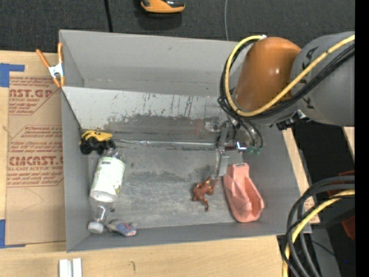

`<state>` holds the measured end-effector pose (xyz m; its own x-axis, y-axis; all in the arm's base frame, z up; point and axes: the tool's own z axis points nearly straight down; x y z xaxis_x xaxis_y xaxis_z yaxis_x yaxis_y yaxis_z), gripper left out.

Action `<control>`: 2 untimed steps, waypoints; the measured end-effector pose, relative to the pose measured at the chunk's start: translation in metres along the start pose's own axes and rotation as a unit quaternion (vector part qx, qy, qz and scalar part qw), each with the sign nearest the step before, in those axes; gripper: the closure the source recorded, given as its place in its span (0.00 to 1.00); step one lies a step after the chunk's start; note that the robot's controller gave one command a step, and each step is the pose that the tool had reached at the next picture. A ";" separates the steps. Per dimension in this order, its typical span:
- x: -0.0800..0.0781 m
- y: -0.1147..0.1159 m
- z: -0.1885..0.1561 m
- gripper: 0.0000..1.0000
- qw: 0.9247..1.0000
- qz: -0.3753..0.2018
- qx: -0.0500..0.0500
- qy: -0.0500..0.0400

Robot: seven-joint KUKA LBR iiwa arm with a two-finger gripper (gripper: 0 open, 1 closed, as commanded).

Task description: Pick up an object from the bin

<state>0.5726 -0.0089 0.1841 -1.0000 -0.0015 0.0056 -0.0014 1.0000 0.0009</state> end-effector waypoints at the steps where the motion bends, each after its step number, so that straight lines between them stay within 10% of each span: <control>1: -0.002 0.000 -0.005 0.00 1.000 0.000 0.000 -0.004; 2: 0.018 -0.019 0.023 0.00 0.999 -0.042 0.000 -0.009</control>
Offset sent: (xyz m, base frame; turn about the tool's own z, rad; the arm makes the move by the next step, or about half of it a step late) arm -0.0574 -0.0583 -0.0735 -0.1931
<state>0.5541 -0.0279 0.1614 -0.9963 -0.0854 -0.0127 -0.0855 0.9963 0.0002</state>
